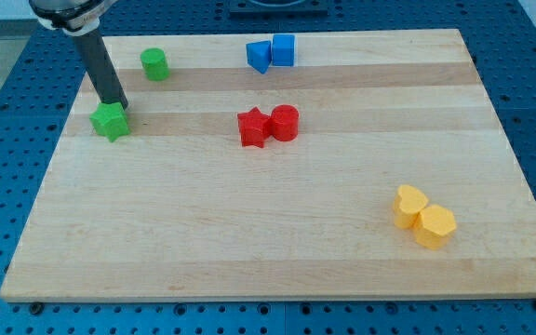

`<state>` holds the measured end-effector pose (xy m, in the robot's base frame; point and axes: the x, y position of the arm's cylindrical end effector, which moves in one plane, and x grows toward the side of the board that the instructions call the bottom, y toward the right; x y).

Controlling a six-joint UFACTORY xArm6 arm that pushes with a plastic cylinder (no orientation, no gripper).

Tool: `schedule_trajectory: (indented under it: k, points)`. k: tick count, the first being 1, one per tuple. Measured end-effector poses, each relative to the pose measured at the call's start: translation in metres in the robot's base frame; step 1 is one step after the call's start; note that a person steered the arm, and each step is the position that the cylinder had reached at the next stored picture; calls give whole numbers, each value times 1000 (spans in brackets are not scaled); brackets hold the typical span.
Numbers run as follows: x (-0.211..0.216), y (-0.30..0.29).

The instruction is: Move the green circle towards the green star

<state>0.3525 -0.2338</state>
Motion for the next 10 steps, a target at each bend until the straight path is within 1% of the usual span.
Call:
schedule_trajectory:
  k: [1,2,3,4,5,6,7,8,9,10]
  points:
    - [8,0]
    - [3,0]
    - [-28,8]
    - [-44,36]
    - [-42,62]
    - [-53,82]
    - [-74,93]
    - [-101,92]
    - [-114,74]
    - [-115,59]
